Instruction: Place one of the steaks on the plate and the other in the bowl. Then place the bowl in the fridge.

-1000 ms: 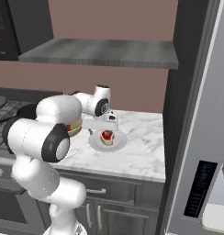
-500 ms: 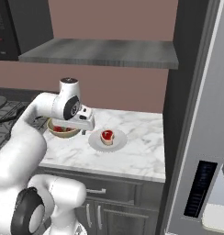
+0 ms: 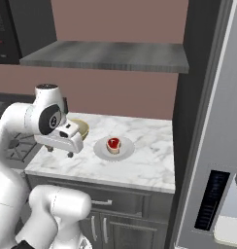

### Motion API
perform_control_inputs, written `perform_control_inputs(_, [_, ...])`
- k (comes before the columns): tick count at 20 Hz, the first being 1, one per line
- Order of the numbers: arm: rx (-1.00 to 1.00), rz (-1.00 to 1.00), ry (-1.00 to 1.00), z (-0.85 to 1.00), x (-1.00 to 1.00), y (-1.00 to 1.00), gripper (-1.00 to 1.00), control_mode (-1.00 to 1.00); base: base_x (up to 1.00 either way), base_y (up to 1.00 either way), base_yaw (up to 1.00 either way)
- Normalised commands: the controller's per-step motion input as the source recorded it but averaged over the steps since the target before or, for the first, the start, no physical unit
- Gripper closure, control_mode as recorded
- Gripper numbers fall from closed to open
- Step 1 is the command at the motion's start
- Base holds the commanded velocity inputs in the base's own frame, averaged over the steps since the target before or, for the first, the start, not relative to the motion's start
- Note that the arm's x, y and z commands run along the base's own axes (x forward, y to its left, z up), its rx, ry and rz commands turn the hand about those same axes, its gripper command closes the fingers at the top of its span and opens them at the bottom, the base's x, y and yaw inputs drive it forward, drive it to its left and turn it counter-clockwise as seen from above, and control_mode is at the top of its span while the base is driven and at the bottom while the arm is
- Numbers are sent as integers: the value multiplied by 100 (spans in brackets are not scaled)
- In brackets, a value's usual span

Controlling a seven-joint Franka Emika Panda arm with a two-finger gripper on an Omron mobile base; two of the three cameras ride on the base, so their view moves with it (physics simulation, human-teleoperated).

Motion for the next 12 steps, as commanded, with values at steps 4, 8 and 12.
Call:
perform_control_inputs(4, [-2, 2, -15, 23, -44, -4, -100, -100, 0, 0, 0])
perform_control_inputs(8, [0, 13, -2, -8, 2, -4, -100, -100, 0, 0, 0])
perform_control_inputs(12, [-1, 16, 0, -9, 13, -50, -100, -100, 0, 0, 0])
